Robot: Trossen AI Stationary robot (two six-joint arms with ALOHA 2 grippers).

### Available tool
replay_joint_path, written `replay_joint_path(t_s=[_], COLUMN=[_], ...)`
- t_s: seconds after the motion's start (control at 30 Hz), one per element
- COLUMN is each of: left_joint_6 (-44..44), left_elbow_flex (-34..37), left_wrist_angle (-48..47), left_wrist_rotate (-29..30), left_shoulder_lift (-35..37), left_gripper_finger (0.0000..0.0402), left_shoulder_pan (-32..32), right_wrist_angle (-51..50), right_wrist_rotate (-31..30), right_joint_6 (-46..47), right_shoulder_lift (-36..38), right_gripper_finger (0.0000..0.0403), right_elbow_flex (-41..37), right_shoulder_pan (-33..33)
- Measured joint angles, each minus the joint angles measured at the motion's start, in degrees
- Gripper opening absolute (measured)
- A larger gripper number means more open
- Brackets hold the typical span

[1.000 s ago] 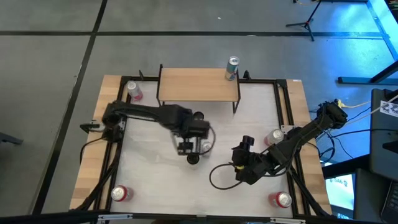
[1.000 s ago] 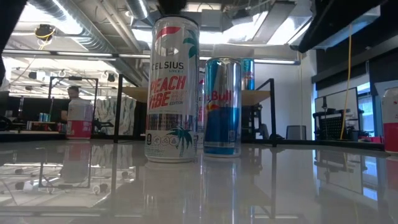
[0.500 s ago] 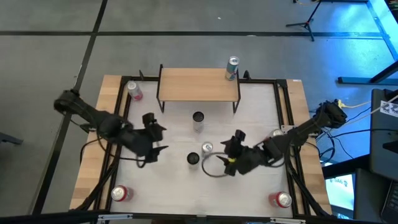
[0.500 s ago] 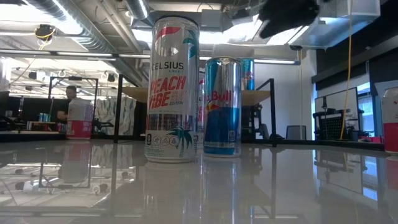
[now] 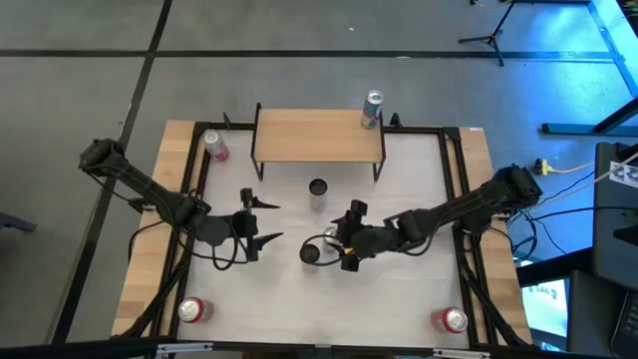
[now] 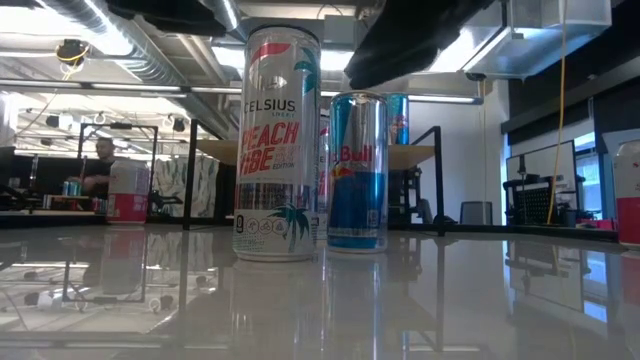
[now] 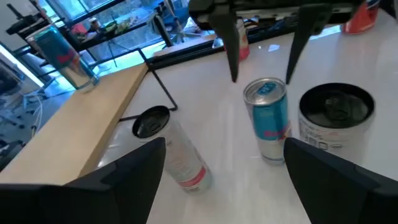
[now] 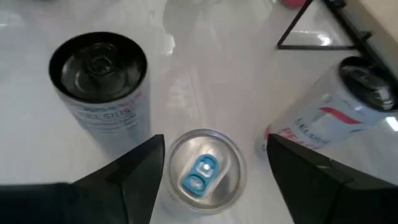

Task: Place canned beverage on shelf
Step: Put the blue soda can on the shelf aligned with the other blue soda can

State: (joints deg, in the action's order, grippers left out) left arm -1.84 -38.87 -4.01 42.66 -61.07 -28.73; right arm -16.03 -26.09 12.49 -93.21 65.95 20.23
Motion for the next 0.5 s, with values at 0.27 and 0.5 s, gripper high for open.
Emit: replay_joint_path(t_s=[0.27, 0.5], left_joint_6=[0.11, 2.15], left_elbow_flex=[-0.17, -0.17], left_wrist_angle=[0.29, 0.28], left_wrist_rotate=[-0.65, -6.46], left_shoulder_lift=[0.01, 0.01], left_gripper_finger=[0.0318, 0.0318], left_shoulder_pan=[-0.04, -0.04], right_wrist_angle=[0.17, -0.55], right_wrist_rotate=[1.13, 1.55], right_joint_6=[-0.41, 0.56], right_shoulder_lift=[-1.21, -3.09], right_gripper_finger=[0.0277, 0.0277], right_elbow_flex=[0.0, -0.02], right_shoulder_pan=[-0.17, -0.83])
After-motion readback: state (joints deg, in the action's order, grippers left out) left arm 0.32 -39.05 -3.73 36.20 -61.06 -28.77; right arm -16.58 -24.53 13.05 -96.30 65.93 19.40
